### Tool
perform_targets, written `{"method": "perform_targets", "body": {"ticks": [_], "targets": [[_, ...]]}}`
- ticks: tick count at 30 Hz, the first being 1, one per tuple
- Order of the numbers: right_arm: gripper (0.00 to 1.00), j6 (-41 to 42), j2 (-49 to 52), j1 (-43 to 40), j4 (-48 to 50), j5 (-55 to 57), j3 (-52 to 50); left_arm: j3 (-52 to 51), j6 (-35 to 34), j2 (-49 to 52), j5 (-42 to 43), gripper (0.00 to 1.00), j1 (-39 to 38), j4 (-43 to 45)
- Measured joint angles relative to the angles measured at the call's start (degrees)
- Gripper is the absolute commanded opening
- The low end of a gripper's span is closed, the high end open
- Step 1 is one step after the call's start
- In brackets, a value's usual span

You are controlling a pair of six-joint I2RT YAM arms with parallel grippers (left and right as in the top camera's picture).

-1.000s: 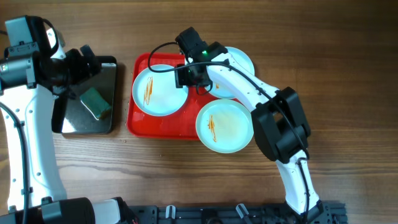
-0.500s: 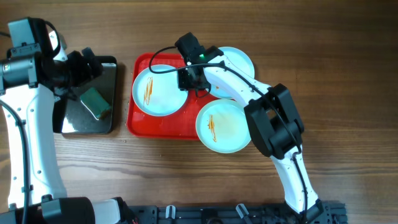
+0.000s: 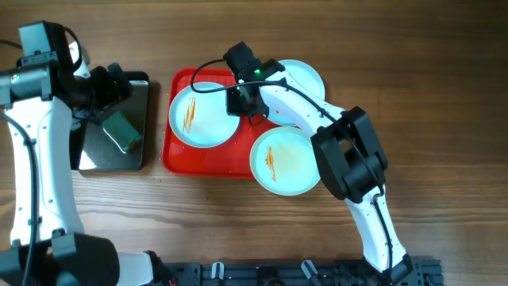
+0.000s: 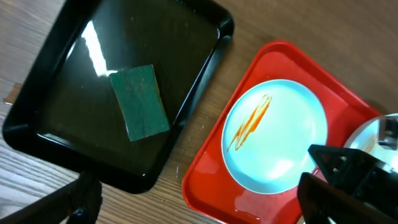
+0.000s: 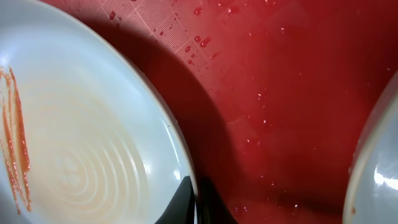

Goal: Clean dirty plates on tray and stack at the side
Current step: 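Move the left gripper to the green sponge in the black tray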

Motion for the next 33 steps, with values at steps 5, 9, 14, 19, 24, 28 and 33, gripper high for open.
{"method": "perform_targets", "body": {"ticks": [5,9,14,19,24,28,33], "targets": [[0.04,0.00,0.00,0.00,0.00,0.00,0.00,-0.02,-0.98,4.90,-0.28,0.87,0.00,-0.22],[0.04,0.00,0.00,0.00,0.00,0.00,0.00,-0.57,-6.38,10.58,-3.28,0.85,0.17,-1.07],[0.04,-0.02,0.00,0.00,0.04,-0.02,0.00,-4.76,-10.21,13.68,-5.18,0.85,1.75,4.00],[0.04,0.00,0.00,0.00,0.09,-0.02,0.00,-12.17,-10.19,14.25,-6.23,0.83,2.45,14.82],[0.04,0.00,0.00,0.02,0.09,-0.02,0.00,-17.55,-9.97,14.32,-6.40,0.82,2.45,20.83],[0.04,0.00,0.00,0.04,0.11,-0.02,0.00,-21.05,-9.97,14.34,-6.43,0.81,2.45,24.15],[0.04,0.00,0.00,0.04,0.11,-0.04,0.00,-23.82,-9.92,14.34,-6.43,0.74,2.45,29.49]]}}
